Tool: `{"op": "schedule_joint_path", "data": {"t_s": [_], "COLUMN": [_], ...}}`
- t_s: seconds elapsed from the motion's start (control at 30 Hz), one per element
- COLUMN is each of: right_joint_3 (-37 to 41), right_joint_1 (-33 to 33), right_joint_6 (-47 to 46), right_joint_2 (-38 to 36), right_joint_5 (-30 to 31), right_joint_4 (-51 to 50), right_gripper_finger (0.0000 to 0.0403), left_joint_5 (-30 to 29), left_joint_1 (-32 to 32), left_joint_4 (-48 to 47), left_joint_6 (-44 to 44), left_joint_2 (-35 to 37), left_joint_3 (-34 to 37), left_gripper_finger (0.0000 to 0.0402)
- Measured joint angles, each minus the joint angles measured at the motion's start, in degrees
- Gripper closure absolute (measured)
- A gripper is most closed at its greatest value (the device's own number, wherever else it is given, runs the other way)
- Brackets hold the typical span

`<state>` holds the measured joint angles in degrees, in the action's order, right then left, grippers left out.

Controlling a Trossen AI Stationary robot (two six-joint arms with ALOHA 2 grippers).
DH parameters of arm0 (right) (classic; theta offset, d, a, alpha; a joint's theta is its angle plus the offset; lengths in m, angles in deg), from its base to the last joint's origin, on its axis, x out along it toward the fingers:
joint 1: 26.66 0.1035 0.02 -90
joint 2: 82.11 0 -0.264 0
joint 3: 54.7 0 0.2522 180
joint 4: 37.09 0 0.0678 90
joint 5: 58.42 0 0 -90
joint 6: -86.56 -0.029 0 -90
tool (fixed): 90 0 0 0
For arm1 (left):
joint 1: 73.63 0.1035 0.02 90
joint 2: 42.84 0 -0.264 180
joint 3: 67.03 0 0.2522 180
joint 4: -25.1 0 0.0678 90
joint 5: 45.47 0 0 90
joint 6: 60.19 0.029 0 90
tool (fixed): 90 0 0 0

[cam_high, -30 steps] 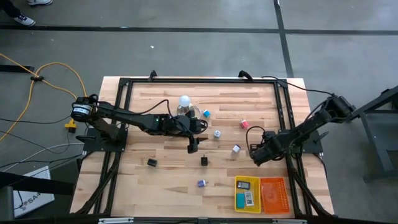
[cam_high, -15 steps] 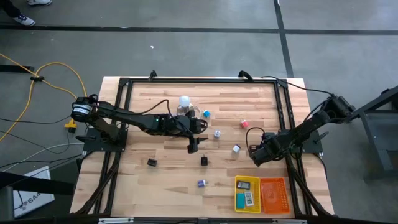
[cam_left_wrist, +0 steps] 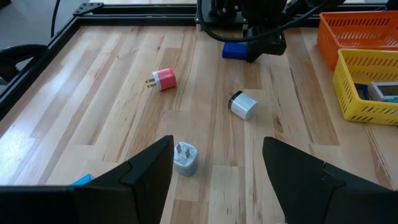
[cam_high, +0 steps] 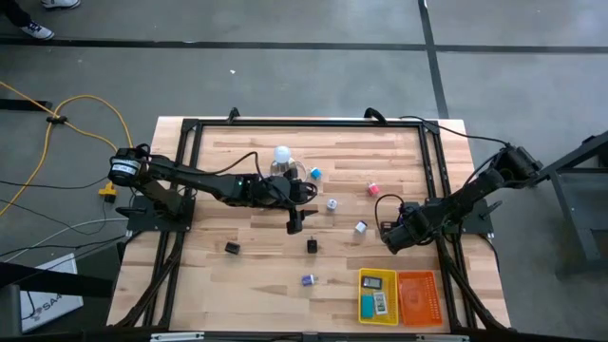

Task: Pick & Place Office items
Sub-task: Put the blue digital clock into the yellow basket

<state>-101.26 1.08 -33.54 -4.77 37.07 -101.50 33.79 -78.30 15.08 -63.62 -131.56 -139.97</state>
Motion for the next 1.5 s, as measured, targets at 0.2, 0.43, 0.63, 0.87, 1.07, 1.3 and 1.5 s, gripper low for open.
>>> {"op": "schedule_joint_path", "data": {"t_s": [0.2, 0.43, 0.63, 0.87, 1.07, 1.3, 1.5], "right_joint_3": [0.0, 0.0, 0.0, 0.1, 0.1, 0.1, 0.1], "right_joint_1": [0.0, 0.0, 0.0, 0.0, 0.0, 0.0, 0.0], "right_joint_6": [-0.1, -0.1, 0.6, 4.0, 8.2, 14.6, 21.5], "right_joint_2": [0.0, 0.0, 0.0, -2.1, -7.4, -16.1, -20.8], "right_joint_5": [0.0, 0.0, 0.5, 1.9, 3.5, 5.3, 9.3], "right_joint_4": [-0.1, -0.1, -0.3, -0.3, 0.0, 4.3, 11.0], "right_gripper_finger": [0.0252, 0.0242, 0.0261, 0.0259, 0.0261, 0.0262, 0.0262], "left_joint_5": [0.0, 0.0, 0.0, 0.0, 0.0, 0.0, 0.0], "left_joint_1": [0.0, 0.0, 0.0, 0.0, 0.0, 0.0, 0.0], "left_joint_4": [0.0, 0.0, 0.0, 0.0, 0.2, 0.2, 0.2], "left_joint_6": [0.0, 0.0, 0.0, 0.0, 0.0, 0.0, 0.0], "left_joint_2": [0.0, 0.0, 0.0, 0.0, 0.0, 0.0, 0.0], "left_joint_3": [0.0, 0.0, 0.0, 0.0, 0.0, 0.0, 0.0], "left_gripper_finger": [0.0163, 0.0163, 0.0163, 0.0163, 0.0163, 0.0163, 0.0163]}}
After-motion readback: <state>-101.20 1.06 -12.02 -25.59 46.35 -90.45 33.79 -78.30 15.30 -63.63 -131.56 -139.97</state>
